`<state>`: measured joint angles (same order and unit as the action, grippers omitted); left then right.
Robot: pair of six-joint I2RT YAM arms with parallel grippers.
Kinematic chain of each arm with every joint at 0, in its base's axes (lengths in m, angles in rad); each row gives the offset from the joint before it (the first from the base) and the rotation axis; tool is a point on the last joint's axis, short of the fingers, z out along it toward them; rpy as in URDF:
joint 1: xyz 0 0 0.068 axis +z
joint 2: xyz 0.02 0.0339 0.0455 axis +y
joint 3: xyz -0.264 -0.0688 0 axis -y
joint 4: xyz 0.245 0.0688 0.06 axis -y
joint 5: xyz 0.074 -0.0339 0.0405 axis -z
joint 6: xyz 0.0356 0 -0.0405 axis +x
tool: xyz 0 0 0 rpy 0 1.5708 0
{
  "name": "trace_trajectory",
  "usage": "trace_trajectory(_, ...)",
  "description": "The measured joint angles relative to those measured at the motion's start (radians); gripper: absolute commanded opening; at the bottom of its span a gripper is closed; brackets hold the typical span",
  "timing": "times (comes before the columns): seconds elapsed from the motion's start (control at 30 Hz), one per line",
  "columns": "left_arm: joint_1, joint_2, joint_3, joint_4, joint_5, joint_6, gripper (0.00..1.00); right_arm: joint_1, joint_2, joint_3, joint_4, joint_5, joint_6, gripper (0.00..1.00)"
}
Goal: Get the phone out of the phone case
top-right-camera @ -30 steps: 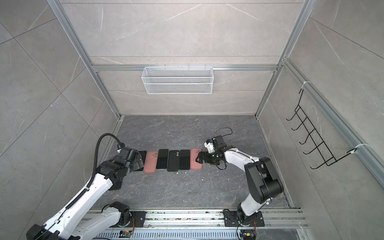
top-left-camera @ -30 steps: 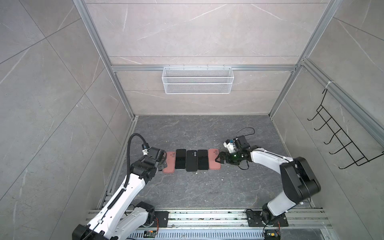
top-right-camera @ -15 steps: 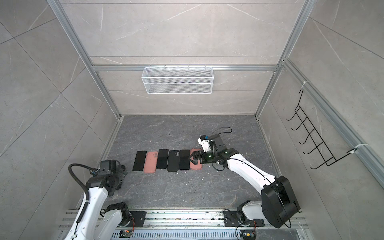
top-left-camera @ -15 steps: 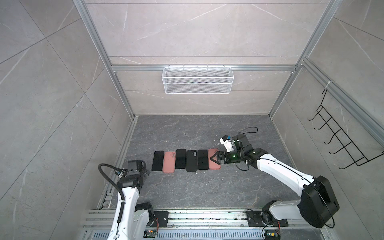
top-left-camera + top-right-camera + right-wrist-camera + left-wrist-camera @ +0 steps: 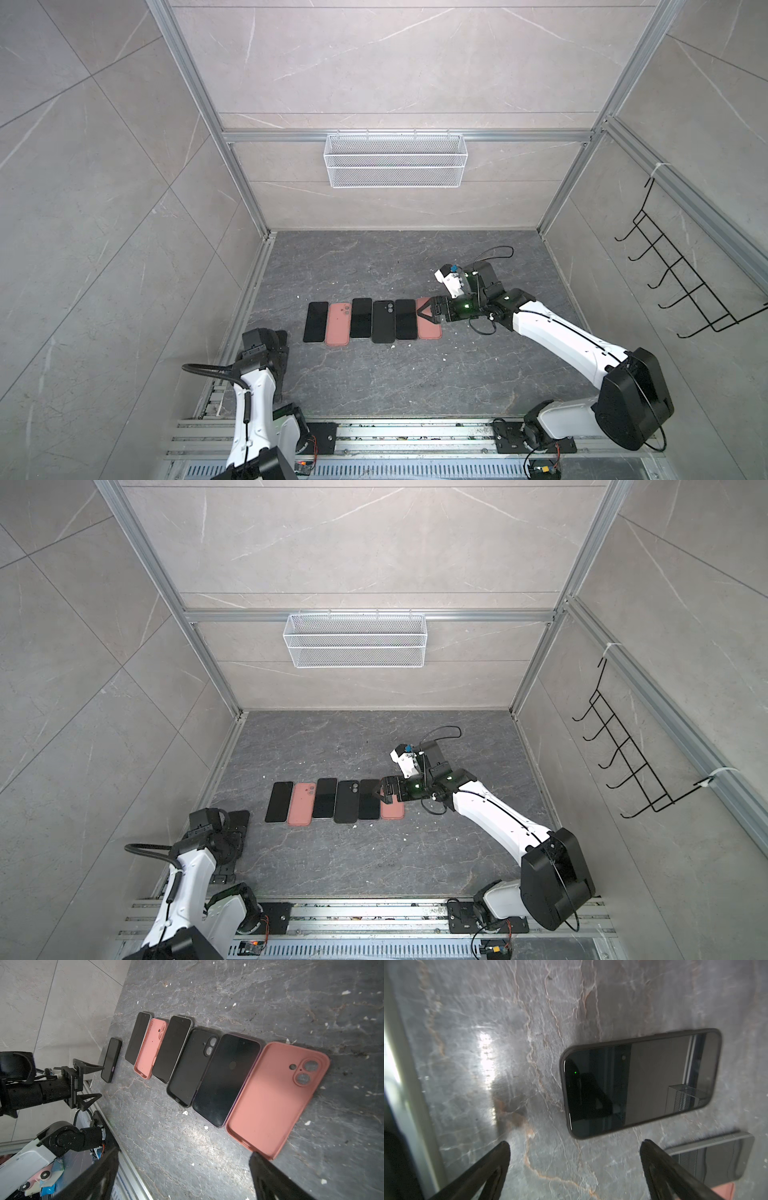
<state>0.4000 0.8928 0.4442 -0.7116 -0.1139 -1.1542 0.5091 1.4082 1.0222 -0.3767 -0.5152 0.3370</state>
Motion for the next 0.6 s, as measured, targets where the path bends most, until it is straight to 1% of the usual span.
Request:
trace_trajectory(0.13,0.025,0.109,0.0,0.126,0.036,0.049,1.0,0.002,0.022,0.029,-0.019,-0.006,-0.021,1.0)
trace_trajectory(0.27,0.03,0.225,0.026,0.308,0.074,0.122,1.0,0.001,0.037,0.04,-0.028,-0.006,-0.037,1.0)
trace_trajectory(0.47,0.023,0.524,0.203,0.534,0.176,0.249,0.98,0.002,0.084,0.045,-0.029,-0.011,-0.051,1.0)
trace_trajectory(0.53,-0.011,0.568,0.226,0.598,0.198,0.269,0.99,0.002,0.115,0.052,-0.027,-0.017,-0.054,1.0)
trace_trajectory(0.6,-0.072,0.578,0.238,0.608,0.206,0.285,0.99,0.002,0.141,0.057,-0.022,-0.024,-0.054,1.0)
